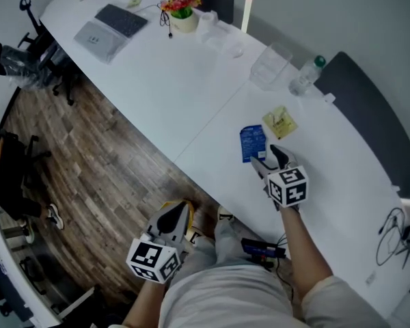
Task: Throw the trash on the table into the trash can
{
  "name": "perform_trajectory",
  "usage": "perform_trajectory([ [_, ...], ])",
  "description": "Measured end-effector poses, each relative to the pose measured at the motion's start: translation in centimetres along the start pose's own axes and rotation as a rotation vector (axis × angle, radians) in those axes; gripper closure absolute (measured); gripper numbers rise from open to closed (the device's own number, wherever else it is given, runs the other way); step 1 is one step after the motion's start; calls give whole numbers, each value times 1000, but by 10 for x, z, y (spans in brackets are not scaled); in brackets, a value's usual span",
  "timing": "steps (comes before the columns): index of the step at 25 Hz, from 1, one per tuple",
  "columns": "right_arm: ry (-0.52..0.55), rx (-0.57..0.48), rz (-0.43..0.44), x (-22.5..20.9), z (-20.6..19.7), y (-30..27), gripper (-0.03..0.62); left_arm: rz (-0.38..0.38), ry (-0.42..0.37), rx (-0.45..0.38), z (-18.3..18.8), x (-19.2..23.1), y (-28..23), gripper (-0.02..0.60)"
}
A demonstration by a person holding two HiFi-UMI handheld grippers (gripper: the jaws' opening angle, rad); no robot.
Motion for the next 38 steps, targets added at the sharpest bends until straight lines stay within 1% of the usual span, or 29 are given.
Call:
perform_trajectory([
  [4,-8,62,-19,-9,-12,-20,284,6,20,18,-4,9,-8,581],
  [10,-3,115,-18,-14,-17,-42,279,10,33,25,-1,17,-18,581],
  [12,15,140,-22,-14,-18,-48,278,10,34,22,-2,19,-20,581],
  [15,71,188,-44,-13,-21,-56,278,16,42,18,-2,22,-21,581],
  [20,113,202,-72,-15,-23,-58,285,30,49,14,-4,26,-21,581],
  [22,122,204,-83,-18,-23,-56,334,35,55,16,-4,26,-19,581],
  [23,125,206,-88,-19,-23,-55,374,37,58,17,-4,26,-18,581],
  [24,126,207,-91,-21,-23,-54,461,38,61,16,-4,26,-18,581],
  [25,127,208,-91,-22,-24,-54,516,37,62,14,-4,25,-17,581],
  [30,150,209,-90,-22,-26,-52,556,42,62,13,-3,23,-15,581],
  [33,154,192,-92,-22,-24,-48,563,41,62,8,-6,22,-12,581],
  [38,121,141,-78,-20,-17,-36,563,46,65,-2,-10,21,-7,581],
])
Point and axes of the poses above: the fingertips, and each gripper's own axes: y backward along the fingers, x to its left, z out of its top, the point moved 5 cm from there along y, backward along the fingers, and after that the axes turned 7 degrees about -z, right-handed, at the moved point
